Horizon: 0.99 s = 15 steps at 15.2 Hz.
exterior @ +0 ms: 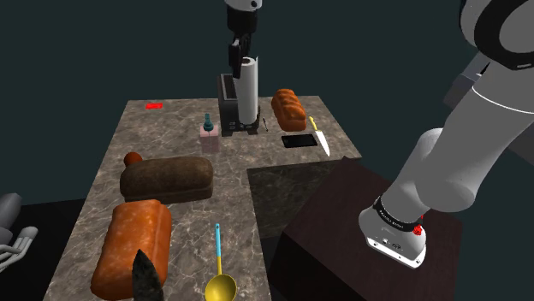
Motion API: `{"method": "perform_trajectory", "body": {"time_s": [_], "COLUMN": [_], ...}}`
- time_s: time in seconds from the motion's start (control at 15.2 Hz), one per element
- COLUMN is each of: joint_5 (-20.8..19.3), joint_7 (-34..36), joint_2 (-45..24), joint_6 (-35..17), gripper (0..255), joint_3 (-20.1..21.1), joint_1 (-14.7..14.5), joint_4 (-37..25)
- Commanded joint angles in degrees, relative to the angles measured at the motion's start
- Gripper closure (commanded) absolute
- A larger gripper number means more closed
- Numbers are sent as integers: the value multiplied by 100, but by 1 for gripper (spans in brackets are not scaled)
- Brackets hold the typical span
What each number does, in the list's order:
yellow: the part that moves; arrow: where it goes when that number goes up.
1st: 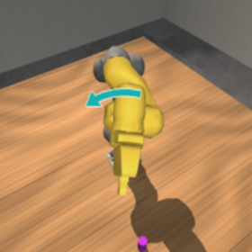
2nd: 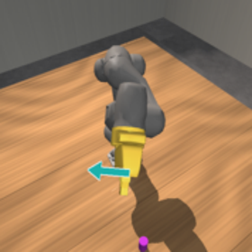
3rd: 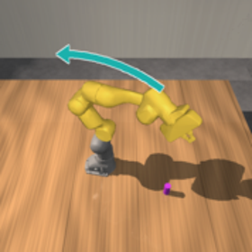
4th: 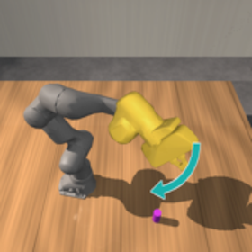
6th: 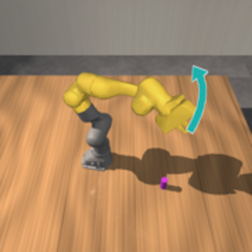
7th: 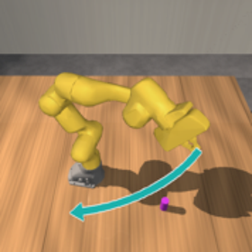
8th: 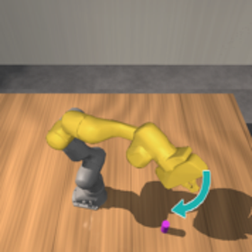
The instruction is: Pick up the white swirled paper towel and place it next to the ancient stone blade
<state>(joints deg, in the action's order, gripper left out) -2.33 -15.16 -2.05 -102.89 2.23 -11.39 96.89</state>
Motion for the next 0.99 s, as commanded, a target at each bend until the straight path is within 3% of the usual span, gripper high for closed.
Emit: {"method": "perform_trajectory", "body": {"time_s": [0.0,0.92], "joint_5": [-15,-95], "joint_7": [265,2155], "joint_2": [149,336], "joint_6": [-36,-32], "gripper": [255,255], "joint_3": [121,1082], "joint_1": [-131,-1041], "joint_4": [196,474]}}
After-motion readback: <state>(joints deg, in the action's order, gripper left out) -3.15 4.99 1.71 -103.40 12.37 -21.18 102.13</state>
